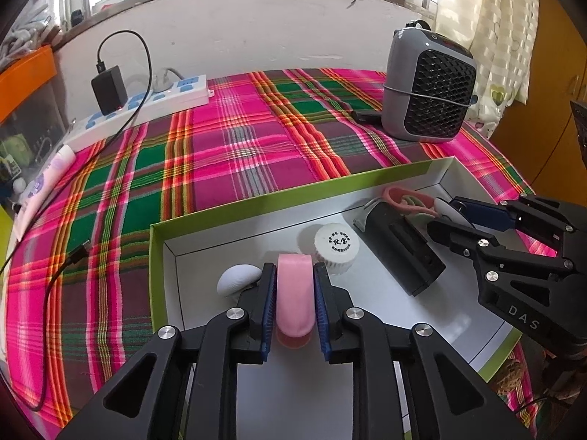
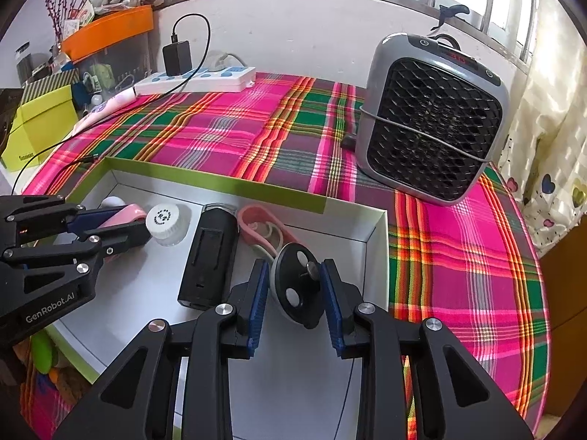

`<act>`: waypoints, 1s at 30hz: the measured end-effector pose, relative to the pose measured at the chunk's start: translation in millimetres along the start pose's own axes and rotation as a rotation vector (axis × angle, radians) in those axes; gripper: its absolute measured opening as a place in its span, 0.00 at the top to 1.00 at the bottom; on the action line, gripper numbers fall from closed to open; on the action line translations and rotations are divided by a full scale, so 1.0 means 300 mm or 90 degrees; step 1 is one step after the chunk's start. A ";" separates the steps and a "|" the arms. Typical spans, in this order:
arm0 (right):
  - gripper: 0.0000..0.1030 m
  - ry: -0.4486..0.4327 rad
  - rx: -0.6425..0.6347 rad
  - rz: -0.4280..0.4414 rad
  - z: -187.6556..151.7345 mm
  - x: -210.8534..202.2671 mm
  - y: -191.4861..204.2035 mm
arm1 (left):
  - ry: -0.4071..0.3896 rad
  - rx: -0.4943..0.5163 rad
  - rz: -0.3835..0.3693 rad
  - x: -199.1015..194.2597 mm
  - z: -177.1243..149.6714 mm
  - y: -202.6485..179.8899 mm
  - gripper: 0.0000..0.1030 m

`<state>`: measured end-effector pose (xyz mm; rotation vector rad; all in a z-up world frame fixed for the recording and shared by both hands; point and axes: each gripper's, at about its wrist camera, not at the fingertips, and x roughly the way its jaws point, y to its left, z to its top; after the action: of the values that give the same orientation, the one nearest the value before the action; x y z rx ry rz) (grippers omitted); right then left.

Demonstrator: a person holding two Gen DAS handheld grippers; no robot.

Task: Organize objects
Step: 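Lower both grippers into the box and open them to release the strip and puck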

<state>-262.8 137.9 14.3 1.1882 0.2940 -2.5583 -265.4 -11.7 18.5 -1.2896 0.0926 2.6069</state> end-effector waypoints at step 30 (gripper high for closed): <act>0.52 -0.013 0.020 0.009 -0.011 -0.023 -0.003 | 0.001 -0.010 -0.015 -0.015 -0.011 -0.018 0.64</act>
<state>-256.5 141.2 17.5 1.1702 0.2406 -2.5709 -258.9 -7.7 20.4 -1.2899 0.0572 2.5915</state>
